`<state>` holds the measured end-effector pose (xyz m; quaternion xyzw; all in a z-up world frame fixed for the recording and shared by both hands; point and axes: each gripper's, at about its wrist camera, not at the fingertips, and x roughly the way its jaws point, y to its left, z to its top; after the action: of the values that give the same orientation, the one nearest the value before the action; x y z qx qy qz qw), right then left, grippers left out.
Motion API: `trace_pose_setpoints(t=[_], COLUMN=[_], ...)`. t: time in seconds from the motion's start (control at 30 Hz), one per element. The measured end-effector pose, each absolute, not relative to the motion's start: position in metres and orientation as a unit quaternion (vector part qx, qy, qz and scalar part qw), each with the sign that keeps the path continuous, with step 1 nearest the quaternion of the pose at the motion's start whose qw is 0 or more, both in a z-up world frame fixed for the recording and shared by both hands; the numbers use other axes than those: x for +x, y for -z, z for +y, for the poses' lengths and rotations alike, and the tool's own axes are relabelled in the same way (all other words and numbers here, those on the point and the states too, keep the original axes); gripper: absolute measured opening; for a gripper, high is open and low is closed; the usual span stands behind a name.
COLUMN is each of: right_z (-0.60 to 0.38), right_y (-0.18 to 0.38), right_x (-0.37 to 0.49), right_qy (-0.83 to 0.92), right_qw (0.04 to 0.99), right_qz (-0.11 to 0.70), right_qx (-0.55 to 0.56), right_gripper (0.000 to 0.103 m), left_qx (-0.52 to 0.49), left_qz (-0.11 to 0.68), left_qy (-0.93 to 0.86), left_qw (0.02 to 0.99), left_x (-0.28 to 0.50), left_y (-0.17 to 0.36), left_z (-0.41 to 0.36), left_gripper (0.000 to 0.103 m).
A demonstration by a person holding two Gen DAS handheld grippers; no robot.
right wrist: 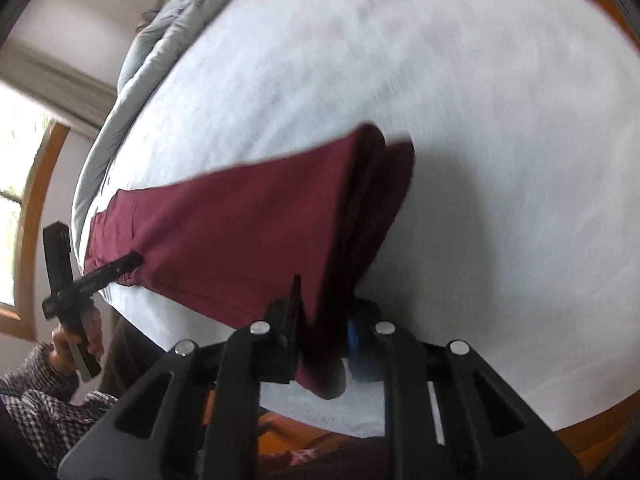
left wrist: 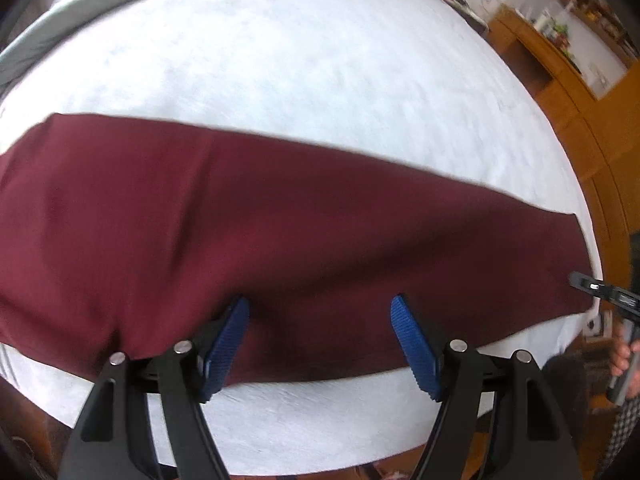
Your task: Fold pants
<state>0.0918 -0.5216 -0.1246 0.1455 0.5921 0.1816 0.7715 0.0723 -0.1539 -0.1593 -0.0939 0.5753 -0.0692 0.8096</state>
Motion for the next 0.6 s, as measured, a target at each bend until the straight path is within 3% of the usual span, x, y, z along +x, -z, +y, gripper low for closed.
trace_pose_setpoints(t=[0.13, 0.3, 0.5, 0.6], right_z=[-0.540, -0.569, -0.623, -0.611], right_y=[0.077, 0.059, 0.128, 0.157], right_x=[0.107, 0.113, 0.103, 0.098], right_qy=[-0.179, -0.147, -0.061, -0.049], right_qw=[0.784, 0.790, 0.757, 0.752], right_qz=[0.573, 0.578, 0.628, 0.644], right_qx=[0.160, 0.140, 0.168, 0.131], right_gripper=[0.015, 0.014, 0.015, 0.023], left_qx=[-0.102, -0.117, -0.052, -0.012], left_qz=[0.555, 0.529, 0.545, 0.545], left_qy=[0.048, 0.059, 0.069, 0.067], left_qw=[0.824, 0.839, 0.834, 0.836], left_x=[0.075, 0.080, 0.087, 0.085], left_y=[0.148, 0.137, 0.169, 0.190], left_z=[-0.136, -0.148, -0.173, -0.180], left_gripper=[0.074, 0.074, 0.077, 0.082])
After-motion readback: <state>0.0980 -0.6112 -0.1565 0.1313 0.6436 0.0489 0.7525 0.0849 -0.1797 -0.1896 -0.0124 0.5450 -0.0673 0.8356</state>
